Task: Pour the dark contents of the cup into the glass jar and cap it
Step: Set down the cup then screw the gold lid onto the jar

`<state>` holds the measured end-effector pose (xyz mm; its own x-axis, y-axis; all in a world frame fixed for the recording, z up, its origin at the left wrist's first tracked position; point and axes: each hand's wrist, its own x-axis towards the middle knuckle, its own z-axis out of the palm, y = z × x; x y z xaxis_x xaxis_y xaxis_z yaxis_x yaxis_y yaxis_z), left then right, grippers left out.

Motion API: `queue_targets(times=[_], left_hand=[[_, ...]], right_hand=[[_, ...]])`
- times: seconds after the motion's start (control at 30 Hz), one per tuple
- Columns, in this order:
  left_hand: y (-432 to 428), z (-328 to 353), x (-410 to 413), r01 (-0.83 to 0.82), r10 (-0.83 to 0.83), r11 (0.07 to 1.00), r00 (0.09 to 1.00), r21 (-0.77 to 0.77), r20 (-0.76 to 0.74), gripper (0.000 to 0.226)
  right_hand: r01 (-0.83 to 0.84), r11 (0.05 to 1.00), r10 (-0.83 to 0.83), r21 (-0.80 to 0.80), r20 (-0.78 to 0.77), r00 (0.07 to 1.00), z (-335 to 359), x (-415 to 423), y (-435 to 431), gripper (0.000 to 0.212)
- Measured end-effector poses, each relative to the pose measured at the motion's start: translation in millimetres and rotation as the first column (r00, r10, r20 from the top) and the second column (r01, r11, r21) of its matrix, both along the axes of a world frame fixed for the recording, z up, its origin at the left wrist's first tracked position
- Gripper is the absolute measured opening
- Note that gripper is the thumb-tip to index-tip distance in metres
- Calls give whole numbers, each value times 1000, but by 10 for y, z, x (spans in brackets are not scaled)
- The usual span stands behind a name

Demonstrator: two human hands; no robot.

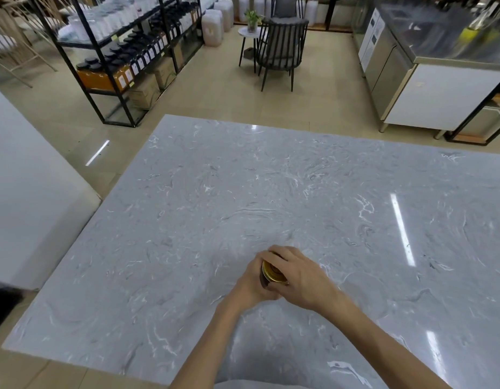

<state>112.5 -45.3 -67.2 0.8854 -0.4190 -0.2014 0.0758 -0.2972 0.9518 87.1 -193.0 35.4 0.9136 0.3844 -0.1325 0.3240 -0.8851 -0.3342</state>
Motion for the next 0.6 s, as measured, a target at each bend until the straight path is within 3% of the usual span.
queue_targets(times=[0.1,0.23,0.37,0.47,0.6], left_hand=[[-10,-25,-4,-21,21,1000,1000,-4,-1,88],[-9,-15,-15,-9,9,1000,1000,19,11,91],[-8,2,-27,-23,22,1000,999,18,24,85],[-21,50,-24,-23,22,1000,999,14,45,84],[-9,55,-55,-32,32,999,999,-40,1,88]], right_hand=[[151,986,-149,-71,35,988,32,-40,38,71],[112,992,-109,53,-53,993,25,-57,50,85],[242,970,-242,-19,-1,970,59,-62,-14,84],[230,966,-220,116,-93,971,13,-104,-26,87],[332,942,-334,57,37,942,18,-103,-76,74]])
